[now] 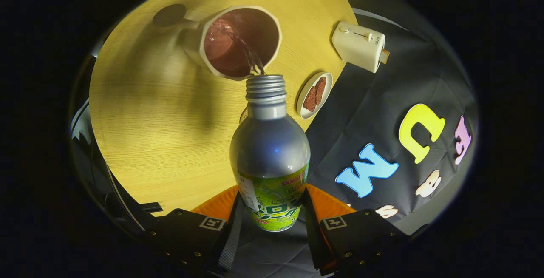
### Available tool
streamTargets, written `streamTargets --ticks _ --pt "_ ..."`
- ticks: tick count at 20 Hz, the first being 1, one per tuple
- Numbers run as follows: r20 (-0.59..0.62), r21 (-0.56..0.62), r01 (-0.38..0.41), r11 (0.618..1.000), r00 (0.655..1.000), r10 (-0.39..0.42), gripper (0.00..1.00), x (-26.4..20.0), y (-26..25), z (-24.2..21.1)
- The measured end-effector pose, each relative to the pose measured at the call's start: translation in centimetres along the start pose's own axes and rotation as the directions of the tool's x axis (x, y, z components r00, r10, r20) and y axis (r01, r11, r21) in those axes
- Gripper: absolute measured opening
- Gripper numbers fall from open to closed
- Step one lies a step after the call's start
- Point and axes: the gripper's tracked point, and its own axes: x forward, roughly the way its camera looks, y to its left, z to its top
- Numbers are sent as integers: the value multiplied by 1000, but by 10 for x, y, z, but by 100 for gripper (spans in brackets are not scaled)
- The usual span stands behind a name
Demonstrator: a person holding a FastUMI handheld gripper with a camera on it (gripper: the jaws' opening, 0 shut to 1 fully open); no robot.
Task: Take the bottle from table, then pour the juice into the cup, finally place the bottle on the coaster
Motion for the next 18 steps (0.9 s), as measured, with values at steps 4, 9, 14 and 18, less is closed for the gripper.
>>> streamTargets --ticks 4,9,14,18 --pt "-13 -25 -4 1000 1000 4 68 -2 -4 -3" --pt "-29 -65 -5 998 1000 3 68 -7 -12 -2" --pt "-17 -93 -2 996 1000 1 68 -4 -12 5" --pt "-6 -97 2 995 1000 -2 68 -2 -11 3"
